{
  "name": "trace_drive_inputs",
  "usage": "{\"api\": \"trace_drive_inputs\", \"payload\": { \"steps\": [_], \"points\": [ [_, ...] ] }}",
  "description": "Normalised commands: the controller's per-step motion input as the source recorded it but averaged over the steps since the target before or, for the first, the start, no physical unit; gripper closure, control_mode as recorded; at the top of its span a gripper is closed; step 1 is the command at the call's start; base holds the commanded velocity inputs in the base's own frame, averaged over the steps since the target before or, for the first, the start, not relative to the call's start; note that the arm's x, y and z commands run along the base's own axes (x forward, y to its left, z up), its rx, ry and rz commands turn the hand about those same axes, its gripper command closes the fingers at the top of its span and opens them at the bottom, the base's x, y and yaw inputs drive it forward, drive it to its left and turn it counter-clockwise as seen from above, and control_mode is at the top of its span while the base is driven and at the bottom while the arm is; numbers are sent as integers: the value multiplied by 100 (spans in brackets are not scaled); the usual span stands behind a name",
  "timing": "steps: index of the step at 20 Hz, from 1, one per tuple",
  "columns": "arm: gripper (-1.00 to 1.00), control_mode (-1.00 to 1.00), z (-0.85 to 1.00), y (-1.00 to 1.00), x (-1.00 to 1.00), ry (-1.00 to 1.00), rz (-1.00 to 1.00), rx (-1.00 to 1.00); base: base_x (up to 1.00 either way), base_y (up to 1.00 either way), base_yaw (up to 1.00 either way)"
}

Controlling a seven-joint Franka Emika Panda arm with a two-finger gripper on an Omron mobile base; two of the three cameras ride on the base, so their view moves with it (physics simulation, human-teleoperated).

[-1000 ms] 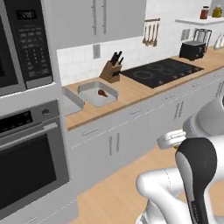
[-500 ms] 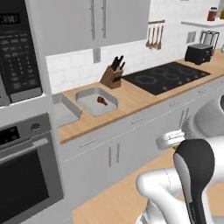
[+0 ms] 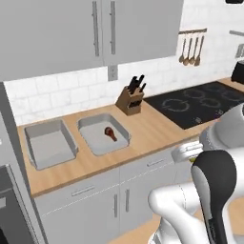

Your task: Place one lemon and one chicken drumstick in each tupperware on the nearby counter, to pack two identical lunches.

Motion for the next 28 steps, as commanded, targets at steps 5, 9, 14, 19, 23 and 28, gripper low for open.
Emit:
{"api": "trace_drive_inputs", "payload": {
  "steps": [5, 9, 14, 19, 23, 28],
  "points": [
    [100, 100, 0, 0, 0, 0, 0, 0, 99, -1, 40],
    [100, -100, -16, 0, 15, 1, 10, 0, 54, 0, 33],
    [100, -100, -65, 0, 78, 4, 36, 1, 0, 0, 0],
    [100, -100, -78, 6, 95, 1, 32, 0, 0, 0, 0],
    [100, -100, -89, 21, 99, 1, 23, 0, 0, 0, 0],
    [100, -100, -91, 41, 88, 0, 14, 0, 0, 0, 0]
  ]
}}
